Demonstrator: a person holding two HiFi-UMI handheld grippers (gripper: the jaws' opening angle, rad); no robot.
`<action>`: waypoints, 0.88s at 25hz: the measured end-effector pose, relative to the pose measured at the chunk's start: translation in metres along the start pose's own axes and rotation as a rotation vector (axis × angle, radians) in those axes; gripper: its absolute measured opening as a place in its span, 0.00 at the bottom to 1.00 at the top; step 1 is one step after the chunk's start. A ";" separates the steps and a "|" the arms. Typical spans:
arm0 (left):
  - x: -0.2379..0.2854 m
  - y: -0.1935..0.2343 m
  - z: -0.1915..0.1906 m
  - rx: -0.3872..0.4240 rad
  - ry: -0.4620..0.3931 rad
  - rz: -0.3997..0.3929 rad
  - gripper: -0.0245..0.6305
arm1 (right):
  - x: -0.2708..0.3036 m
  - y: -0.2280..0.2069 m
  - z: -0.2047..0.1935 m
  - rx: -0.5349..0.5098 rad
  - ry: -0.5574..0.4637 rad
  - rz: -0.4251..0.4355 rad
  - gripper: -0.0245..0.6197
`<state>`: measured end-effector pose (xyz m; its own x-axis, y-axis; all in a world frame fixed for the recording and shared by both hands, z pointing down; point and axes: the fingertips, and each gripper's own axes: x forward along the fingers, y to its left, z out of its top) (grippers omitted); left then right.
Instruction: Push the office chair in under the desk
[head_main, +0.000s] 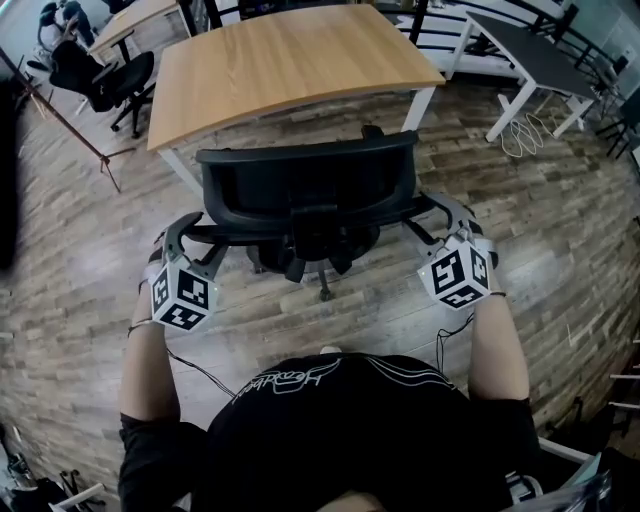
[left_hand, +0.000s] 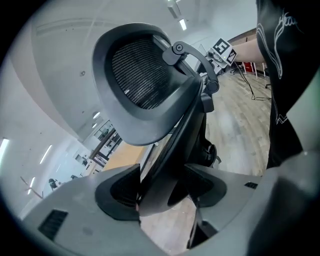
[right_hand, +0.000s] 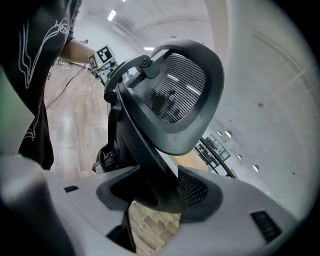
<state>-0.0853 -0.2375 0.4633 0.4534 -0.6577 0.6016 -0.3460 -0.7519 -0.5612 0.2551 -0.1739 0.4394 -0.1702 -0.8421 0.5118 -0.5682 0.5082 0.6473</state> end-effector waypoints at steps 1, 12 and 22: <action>0.005 0.004 0.002 -0.004 0.004 0.007 0.42 | 0.006 -0.006 0.000 -0.003 -0.001 -0.003 0.45; 0.050 0.048 -0.001 0.004 0.057 0.040 0.43 | 0.058 -0.040 0.008 -0.004 -0.028 -0.017 0.45; 0.093 0.102 -0.013 0.024 0.083 0.055 0.42 | 0.110 -0.065 0.027 -0.004 -0.039 -0.013 0.45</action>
<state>-0.0889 -0.3757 0.4691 0.3640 -0.7003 0.6140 -0.3485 -0.7138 -0.6075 0.2518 -0.3047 0.4389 -0.1940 -0.8550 0.4810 -0.5673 0.4978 0.6560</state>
